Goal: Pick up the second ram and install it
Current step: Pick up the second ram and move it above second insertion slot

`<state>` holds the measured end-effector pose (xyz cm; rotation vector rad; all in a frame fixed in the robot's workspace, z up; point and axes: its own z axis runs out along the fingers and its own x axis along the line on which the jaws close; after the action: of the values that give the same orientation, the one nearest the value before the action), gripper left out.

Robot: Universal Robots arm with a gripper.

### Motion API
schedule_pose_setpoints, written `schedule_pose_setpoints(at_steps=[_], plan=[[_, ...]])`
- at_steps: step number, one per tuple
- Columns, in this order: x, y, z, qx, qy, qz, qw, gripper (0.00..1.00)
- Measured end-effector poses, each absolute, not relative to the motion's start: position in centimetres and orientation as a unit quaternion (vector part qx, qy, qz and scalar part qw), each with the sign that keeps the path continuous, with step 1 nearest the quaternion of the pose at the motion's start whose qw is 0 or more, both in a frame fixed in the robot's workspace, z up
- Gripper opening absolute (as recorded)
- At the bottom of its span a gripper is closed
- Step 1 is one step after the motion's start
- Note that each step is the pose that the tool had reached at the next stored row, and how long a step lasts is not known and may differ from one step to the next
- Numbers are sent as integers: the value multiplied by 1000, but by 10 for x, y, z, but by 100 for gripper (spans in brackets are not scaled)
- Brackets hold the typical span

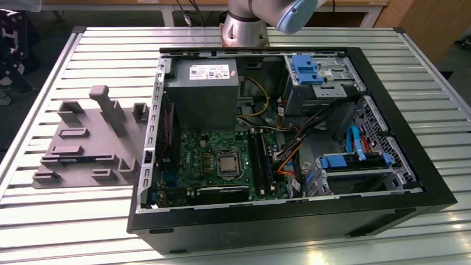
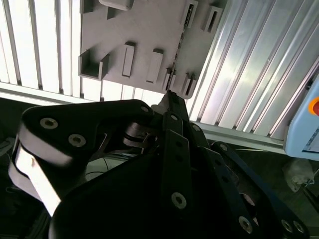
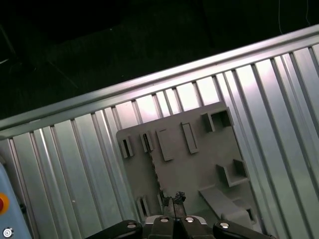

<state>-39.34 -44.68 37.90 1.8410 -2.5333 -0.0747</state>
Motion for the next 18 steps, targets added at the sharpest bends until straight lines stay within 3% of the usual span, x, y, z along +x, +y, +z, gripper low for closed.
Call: schedule_pose_setpoints(at_steps=[18], plan=[[-393,-447,379,603,-798,-24,5,11]])
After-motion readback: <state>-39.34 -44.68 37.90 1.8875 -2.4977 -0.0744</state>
